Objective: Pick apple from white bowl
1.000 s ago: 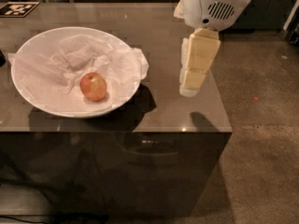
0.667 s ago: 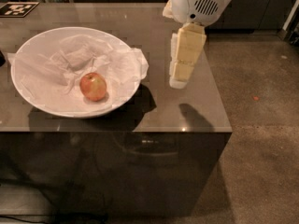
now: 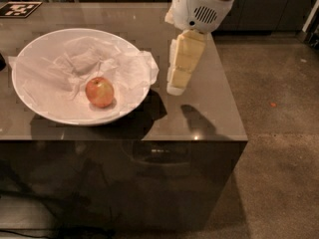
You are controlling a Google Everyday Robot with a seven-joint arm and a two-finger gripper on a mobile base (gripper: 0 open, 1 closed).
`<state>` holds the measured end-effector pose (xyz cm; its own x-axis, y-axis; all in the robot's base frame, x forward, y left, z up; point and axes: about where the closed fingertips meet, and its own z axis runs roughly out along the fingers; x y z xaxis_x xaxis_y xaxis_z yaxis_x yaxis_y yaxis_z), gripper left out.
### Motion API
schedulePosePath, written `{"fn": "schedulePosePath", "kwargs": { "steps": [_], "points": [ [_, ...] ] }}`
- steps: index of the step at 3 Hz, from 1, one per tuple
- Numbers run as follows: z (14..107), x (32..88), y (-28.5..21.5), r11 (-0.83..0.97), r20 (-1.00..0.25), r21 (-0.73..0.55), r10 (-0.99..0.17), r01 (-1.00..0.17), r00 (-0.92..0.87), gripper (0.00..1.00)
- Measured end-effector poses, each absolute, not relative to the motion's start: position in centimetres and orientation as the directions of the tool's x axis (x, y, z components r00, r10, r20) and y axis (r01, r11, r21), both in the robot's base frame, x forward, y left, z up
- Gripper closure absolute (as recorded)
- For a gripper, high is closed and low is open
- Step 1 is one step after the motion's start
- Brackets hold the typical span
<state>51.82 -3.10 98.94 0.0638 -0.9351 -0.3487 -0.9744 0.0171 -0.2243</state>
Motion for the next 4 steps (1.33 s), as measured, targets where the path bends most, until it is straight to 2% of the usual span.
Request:
{"fn": "schedulePosePath", "kwargs": {
  "steps": [2,3,4],
  "points": [
    [96.4,53.4,4.6,-0.043,-0.420,-0.142,-0.902,-0.989,0.100,0.00],
    [96.3,53.4,4.7,-0.045,-0.421,-0.142,-0.901,-0.989,0.101,0.00],
    [96.3,53.1,6.9,-0.090,-0.454,-0.146,-0.878,-0.985,0.148,0.00]
  ]
}}
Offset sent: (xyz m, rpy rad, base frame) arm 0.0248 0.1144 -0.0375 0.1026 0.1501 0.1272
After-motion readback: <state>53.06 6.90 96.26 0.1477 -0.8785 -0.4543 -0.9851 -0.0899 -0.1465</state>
